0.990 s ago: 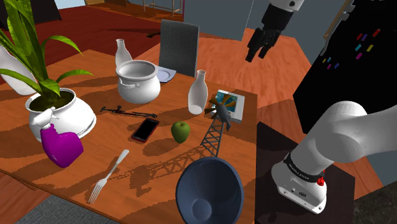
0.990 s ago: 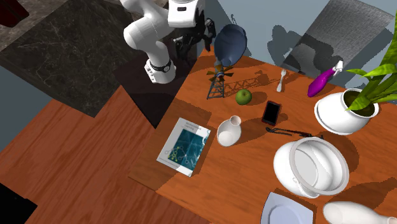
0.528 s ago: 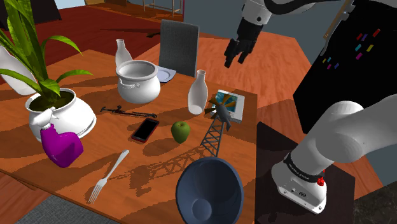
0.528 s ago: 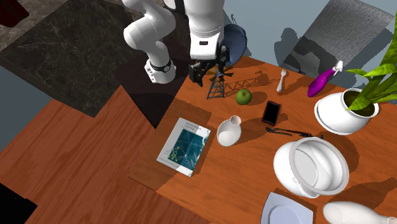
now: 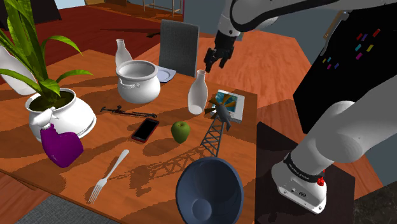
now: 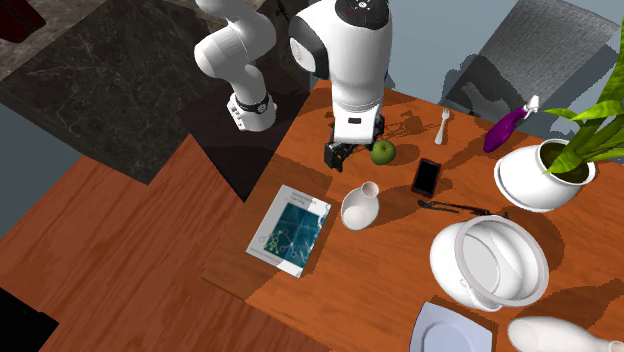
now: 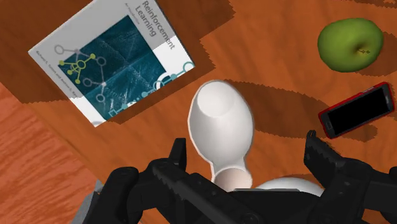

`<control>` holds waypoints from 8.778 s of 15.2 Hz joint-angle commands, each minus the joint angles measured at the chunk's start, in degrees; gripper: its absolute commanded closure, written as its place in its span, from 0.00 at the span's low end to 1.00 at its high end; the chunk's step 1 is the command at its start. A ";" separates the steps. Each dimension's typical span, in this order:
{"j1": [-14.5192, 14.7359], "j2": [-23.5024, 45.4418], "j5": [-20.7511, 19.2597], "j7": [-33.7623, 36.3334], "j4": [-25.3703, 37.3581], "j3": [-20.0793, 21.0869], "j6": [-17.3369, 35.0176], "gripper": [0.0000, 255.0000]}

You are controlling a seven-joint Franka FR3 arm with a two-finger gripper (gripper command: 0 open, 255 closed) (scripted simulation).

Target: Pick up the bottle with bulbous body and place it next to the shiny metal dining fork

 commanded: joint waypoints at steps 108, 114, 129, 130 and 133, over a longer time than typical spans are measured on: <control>8.91 6.03 -1.85 22.64 30.37 12.80 -23.87 1.00; 11.96 7.79 -2.65 30.86 28.25 17.81 -20.23 1.00; 21.33 22.55 -11.23 53.57 34.14 28.90 -14.41 1.00; 22.21 24.04 -12.20 55.13 35.15 29.39 -14.32 1.00; 25.20 28.82 -15.28 59.69 38.68 30.49 -14.35 1.00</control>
